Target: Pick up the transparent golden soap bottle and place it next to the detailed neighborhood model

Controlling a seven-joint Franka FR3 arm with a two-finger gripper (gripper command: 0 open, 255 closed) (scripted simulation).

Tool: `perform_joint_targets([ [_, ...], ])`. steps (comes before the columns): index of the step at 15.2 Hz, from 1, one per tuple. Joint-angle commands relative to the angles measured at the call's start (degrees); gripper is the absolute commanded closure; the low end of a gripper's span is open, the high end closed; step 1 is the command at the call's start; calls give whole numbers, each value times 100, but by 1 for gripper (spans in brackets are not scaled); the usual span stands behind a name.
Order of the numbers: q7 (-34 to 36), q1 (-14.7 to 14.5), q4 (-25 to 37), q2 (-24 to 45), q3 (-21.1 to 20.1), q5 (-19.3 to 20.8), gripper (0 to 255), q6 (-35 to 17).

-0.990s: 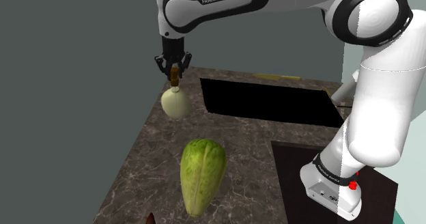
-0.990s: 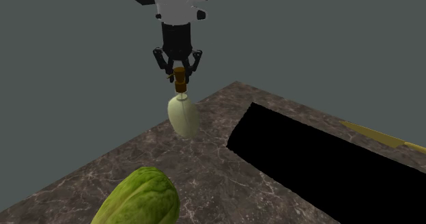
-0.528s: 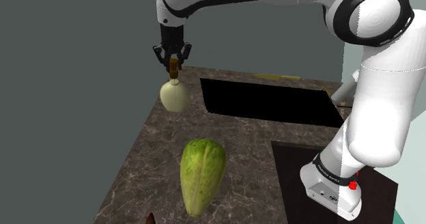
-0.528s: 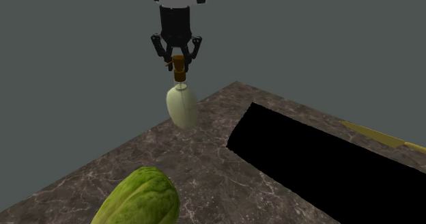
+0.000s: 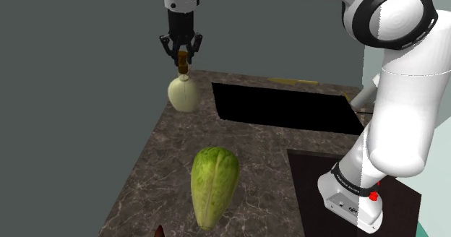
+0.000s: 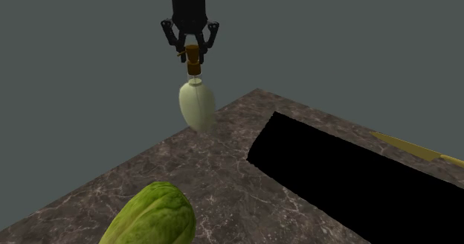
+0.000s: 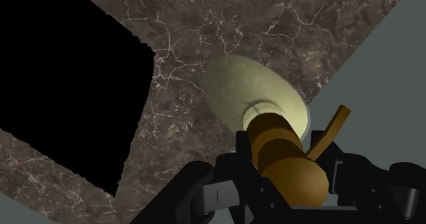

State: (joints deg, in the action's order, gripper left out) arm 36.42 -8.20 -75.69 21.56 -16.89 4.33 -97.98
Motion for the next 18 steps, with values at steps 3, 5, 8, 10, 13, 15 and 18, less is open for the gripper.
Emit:
perform_joint_targets([
  [3,4,-31,392,54,-3,14,255,338],
  [5,-117,74,299,-55,23,-28,255,350],
  [8,-494,392,-152,-382,117,-154,255,221],
  [10,-752,590,-393,-563,190,-227,255,158],
  [13,-877,683,-678,-661,232,-264,255,-30],
  [15,-882,691,-856,-677,235,-269,255,-191],
  [18,-888,700,-1105,-691,238,-272,255,-428],
])
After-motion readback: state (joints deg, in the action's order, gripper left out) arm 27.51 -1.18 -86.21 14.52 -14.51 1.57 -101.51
